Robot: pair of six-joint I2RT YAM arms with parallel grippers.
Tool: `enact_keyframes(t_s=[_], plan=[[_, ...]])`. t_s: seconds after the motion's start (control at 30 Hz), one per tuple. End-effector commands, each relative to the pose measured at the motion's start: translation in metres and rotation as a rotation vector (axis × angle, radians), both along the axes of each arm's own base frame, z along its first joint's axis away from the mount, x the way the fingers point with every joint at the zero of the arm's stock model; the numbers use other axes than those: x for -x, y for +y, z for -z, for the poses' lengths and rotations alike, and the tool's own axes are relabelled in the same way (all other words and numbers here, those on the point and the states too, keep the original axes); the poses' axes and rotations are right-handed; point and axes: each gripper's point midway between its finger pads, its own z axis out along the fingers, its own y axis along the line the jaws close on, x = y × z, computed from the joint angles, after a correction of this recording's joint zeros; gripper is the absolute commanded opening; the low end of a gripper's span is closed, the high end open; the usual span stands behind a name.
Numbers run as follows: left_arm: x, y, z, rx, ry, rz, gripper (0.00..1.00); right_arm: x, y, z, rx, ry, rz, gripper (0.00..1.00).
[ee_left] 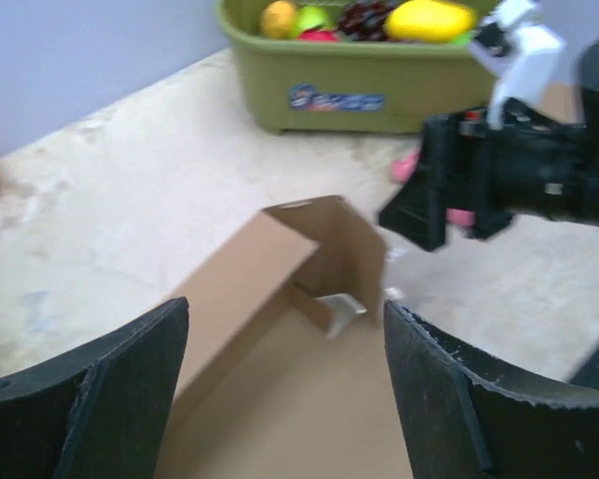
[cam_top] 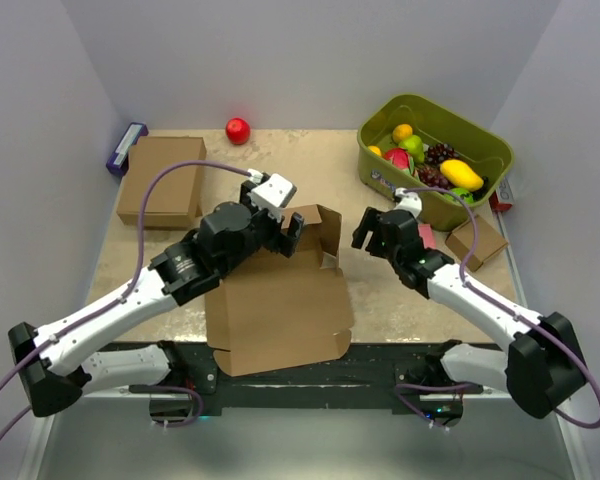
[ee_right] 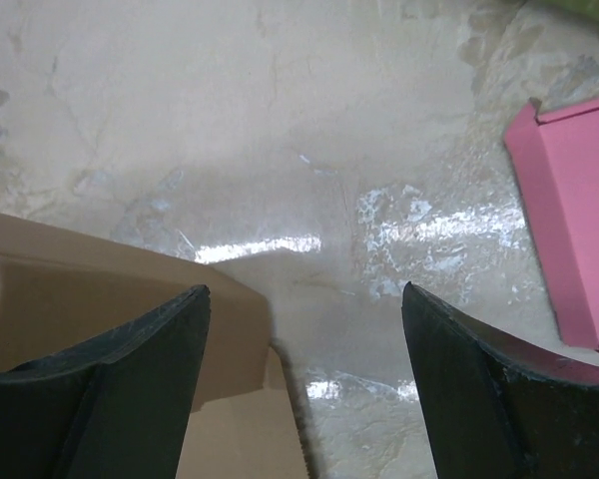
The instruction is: Fold the paper box
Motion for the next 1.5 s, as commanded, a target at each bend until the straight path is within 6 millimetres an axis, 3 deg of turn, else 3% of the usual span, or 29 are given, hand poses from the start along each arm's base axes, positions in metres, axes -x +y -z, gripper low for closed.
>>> enact_keyframes(t_s=[0.0,0.17,0.27,0.53,0.87,1.1,1.2,1.37,1.47], plan=[[-0.042,0.042,0.048,-0.335,-0.007,-0.141,0.82,-0.013,0.017,-0.002,-0.037,-0.060,-0.058,0.80],[-0.069,0.051,0.076,-0.390,-0.011,-0.214,0.81,-0.020,0.019,0.014,-0.014,-0.038,-0.047,0.79],[-0.077,0.051,0.088,-0.399,-0.006,-0.217,0.79,-0.020,0.029,0.021,-0.017,-0.031,-0.065,0.79],[-0.075,0.050,0.107,-0.404,0.018,-0.184,0.75,-0.004,0.075,0.036,0.005,-0.005,-0.139,0.78],[-0.068,0.042,0.123,-0.401,0.043,-0.101,0.68,0.008,0.095,0.037,-0.005,-0.028,-0.218,0.76],[-0.064,0.041,0.130,-0.439,0.014,-0.049,0.66,0.015,0.080,0.022,0.008,-0.064,-0.191,0.77],[-0.065,0.046,0.133,-0.473,0.000,-0.065,0.61,0.012,0.069,0.013,0.028,-0.093,-0.182,0.78],[-0.066,0.050,0.132,-0.483,-0.032,-0.068,0.54,-0.001,0.030,0.005,-0.040,-0.112,-0.079,0.77],[-0.063,0.049,0.132,-0.482,-0.038,-0.060,0.52,-0.010,0.020,-0.001,-0.072,-0.128,-0.035,0.74]])
